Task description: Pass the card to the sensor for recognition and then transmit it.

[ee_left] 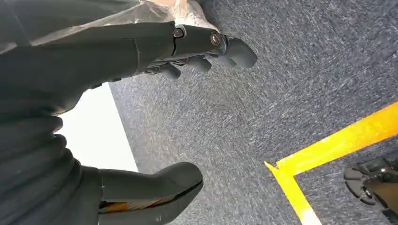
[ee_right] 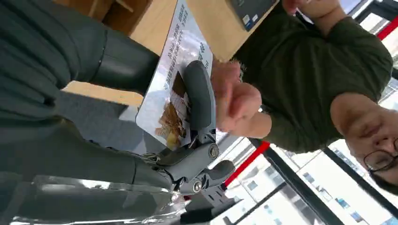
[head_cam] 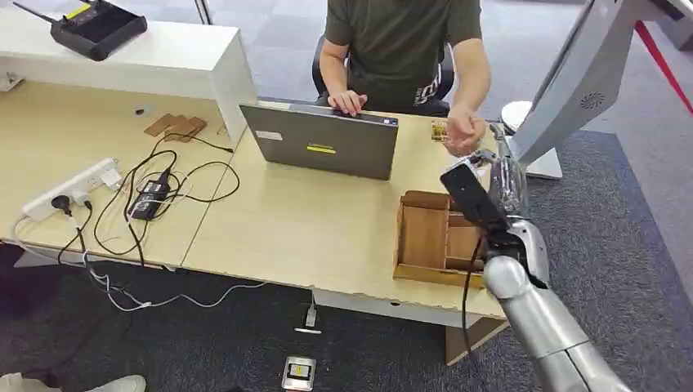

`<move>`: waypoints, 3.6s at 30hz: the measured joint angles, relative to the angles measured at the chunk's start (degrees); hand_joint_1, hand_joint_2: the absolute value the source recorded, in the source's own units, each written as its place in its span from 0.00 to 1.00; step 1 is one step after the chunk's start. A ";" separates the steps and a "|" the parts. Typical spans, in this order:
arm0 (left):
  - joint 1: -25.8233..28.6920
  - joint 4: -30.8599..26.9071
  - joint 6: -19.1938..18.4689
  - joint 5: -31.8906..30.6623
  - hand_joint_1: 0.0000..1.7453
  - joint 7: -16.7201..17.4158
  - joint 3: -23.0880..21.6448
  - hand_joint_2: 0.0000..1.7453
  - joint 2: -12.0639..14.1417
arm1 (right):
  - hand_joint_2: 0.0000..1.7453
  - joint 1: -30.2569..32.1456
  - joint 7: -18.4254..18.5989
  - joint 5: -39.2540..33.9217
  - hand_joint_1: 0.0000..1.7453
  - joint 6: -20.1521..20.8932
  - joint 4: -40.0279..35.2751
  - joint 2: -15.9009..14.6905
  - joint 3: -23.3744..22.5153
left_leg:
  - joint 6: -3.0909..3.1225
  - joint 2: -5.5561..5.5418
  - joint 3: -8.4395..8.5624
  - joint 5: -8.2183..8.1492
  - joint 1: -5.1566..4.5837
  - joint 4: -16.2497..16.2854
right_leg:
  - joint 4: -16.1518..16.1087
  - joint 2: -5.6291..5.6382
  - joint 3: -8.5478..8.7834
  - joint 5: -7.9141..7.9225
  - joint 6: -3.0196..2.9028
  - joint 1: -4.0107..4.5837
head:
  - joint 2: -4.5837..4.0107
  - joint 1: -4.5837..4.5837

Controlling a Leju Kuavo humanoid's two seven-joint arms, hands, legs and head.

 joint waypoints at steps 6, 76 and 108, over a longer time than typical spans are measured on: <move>1.37 0.00 0.83 1.22 0.00 -0.83 0.09 1.00 0.24 | 1.00 6.95 -2.25 -9.06 1.00 -5.71 -4.41 -3.26 -3.97 | 0.02 0.02 0.01 -0.06 -0.01 0.00 | -0.05 0.00 0.03 -0.01 0.01 -0.01 | 0.00 0.00; -0.30 -0.39 -0.33 -2.08 0.00 0.24 0.98 1.00 0.13 | 1.00 -0.77 9.64 9.11 1.00 12.02 -7.09 -2.49 1.66 | 0.00 0.05 0.11 -0.03 -0.01 0.00 | 0.03 0.04 0.16 -0.01 0.00 -0.01 | 0.00 -0.02; -2.31 -0.44 -1.35 -3.04 0.00 1.84 -0.48 1.00 -1.25 | 1.00 -4.29 12.19 9.18 0.00 11.45 -2.07 -0.18 4.89 | 0.00 0.08 0.10 -0.04 -0.01 0.01 | 0.03 0.05 0.07 -0.01 0.00 -0.01 | 0.00 0.00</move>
